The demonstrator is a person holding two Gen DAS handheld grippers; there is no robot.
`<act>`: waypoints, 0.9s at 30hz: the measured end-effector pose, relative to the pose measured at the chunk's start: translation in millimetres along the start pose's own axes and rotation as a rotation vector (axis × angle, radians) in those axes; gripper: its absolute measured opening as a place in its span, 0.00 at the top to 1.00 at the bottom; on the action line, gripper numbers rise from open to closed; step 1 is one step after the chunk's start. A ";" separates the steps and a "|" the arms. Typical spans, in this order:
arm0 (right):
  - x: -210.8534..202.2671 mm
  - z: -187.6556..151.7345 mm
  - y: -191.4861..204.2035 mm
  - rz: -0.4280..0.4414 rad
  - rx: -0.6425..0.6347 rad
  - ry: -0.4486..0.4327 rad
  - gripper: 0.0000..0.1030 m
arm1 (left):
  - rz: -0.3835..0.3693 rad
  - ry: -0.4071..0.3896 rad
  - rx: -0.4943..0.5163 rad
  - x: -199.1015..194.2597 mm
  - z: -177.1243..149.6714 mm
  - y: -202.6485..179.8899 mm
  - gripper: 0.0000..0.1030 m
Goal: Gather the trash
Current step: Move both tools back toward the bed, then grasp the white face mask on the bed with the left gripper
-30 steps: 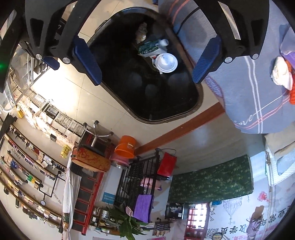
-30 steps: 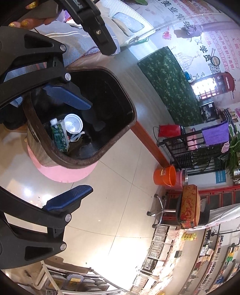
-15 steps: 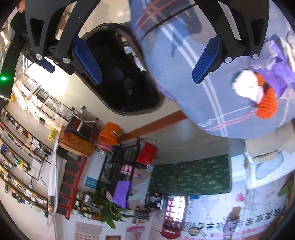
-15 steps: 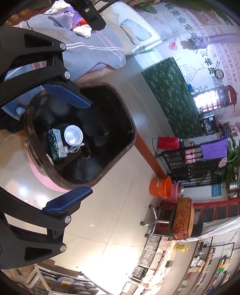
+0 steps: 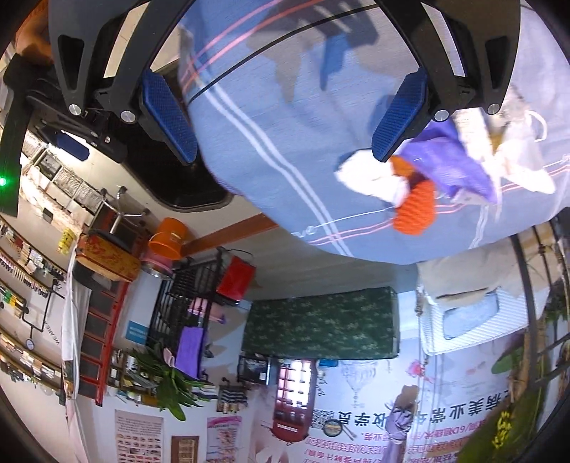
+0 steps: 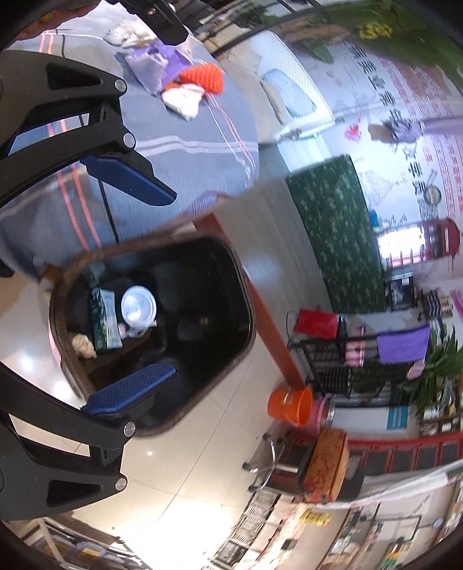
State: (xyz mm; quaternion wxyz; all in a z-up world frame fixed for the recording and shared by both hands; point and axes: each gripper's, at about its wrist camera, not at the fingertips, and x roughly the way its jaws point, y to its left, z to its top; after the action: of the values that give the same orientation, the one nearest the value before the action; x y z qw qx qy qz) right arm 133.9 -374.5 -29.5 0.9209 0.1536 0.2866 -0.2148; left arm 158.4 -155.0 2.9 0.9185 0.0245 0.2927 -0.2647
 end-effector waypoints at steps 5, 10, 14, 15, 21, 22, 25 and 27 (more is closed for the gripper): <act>-1.6 -3.9 34.8 0.069 -0.061 0.011 0.13 | 0.057 -0.009 -0.032 -16.9 -10.5 28.0 0.06; -4.9 -10.9 71.3 0.140 -0.129 0.023 0.13 | 0.132 -0.022 -0.071 -33.9 -22.2 55.6 0.06; -8.4 -17.8 103.1 0.194 -0.186 0.036 0.13 | 0.197 -0.015 -0.103 -42.7 -32.1 80.8 0.06; -9.2 -19.3 110.8 0.210 -0.198 0.040 0.13 | 0.210 -0.013 -0.111 -44.4 -33.5 85.6 0.06; -10.0 -29.2 151.8 0.285 -0.249 0.075 0.13 | 0.284 0.012 -0.165 -56.1 -47.8 122.3 0.06; -9.3 -31.9 158.7 0.296 -0.257 0.083 0.13 | 0.296 0.020 -0.175 -58.3 -51.4 130.1 0.06; -7.3 -36.8 178.6 0.323 -0.286 0.096 0.13 | 0.322 0.037 -0.213 -62.5 -58.1 148.3 0.06; -6.5 -40.2 190.3 0.338 -0.309 0.105 0.13 | 0.337 0.043 -0.238 -63.7 -60.9 159.7 0.06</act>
State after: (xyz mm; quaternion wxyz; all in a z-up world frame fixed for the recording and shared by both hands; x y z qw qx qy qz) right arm 202.5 -192.4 -26.9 0.9402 0.0674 0.3340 -0.0026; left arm 162.4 24.4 -30.0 0.9397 -0.0300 0.3334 -0.0703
